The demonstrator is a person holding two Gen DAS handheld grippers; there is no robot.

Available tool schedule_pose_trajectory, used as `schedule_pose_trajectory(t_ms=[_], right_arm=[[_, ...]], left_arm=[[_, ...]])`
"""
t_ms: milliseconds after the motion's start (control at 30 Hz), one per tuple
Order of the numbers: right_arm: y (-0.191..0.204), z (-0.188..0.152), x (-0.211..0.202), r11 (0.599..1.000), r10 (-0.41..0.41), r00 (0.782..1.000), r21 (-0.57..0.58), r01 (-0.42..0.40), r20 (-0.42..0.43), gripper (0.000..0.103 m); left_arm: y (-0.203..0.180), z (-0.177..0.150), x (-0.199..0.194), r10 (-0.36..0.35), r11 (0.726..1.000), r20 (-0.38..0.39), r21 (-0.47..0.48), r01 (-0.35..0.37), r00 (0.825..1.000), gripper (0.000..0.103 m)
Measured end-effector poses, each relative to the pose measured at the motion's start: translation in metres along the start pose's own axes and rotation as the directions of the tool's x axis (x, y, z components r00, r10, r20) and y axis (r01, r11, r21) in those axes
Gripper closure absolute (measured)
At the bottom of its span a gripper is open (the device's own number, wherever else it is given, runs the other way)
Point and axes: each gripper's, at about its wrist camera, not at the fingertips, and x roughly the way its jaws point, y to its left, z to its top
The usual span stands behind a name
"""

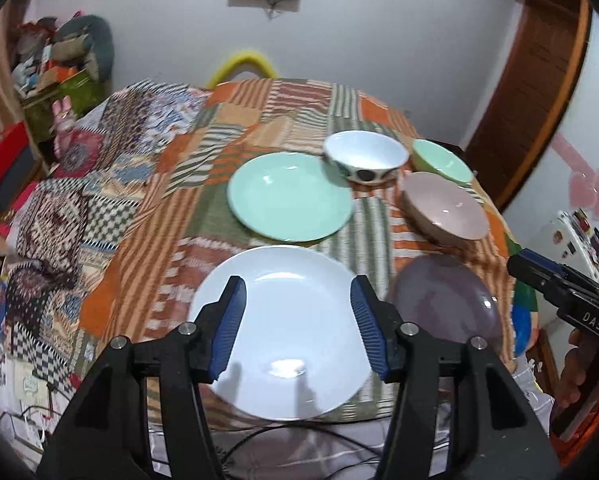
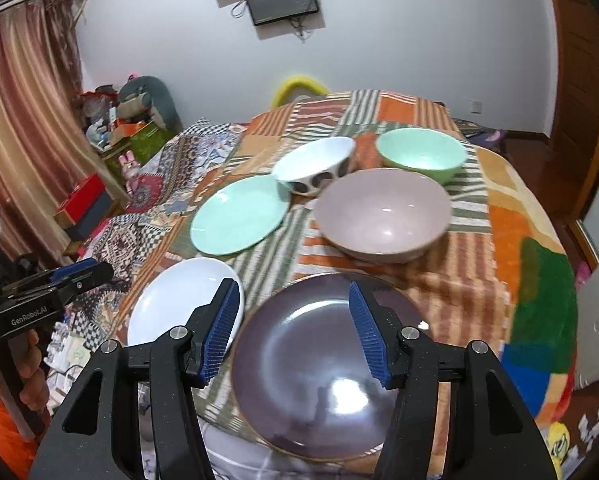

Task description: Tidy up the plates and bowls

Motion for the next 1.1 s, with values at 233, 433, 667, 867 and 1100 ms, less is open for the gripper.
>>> schedule_pose_trajectory(t_ms=[233,433,667,867,1100], right_arm=[[0.024,0.001,0.033,0.999,0.027,0.998,-0.039,-0.030,-0.065,0.050],[0.041,-0.001,0.067,0.997,0.041,0.989,-0.066,-0.051,-0.144,0.050],[0.053,-0.005,0.104,0.993,0.031,0.972,-0.107,-0.057,-0.232,0.050],[0.055,-0.006,0.128,0.993,0.018,0.955,-0.102,-0.050,-0.297,0.050],[0.055,-0.010,0.147,0.993,0.007,0.936,-0.111,-0.049,-0.352,0.050]], left_arm=[[0.044,-0.013,0.018,0.040,0.996,-0.059,-0.076,-0.044,0.997,0.048],[0.070,-0.027,0.042,0.059,0.991,-0.128,-0.112,-0.074,0.990,0.048],[0.090,-0.040,0.065,0.044,0.987,-0.189,-0.146,-0.073,0.981,0.048],[0.098,-0.050,0.079,0.018,0.983,-0.227,-0.172,-0.058,0.974,0.048],[0.102,-0.057,0.092,-0.022,0.981,-0.257,-0.192,-0.029,0.966,0.048]])
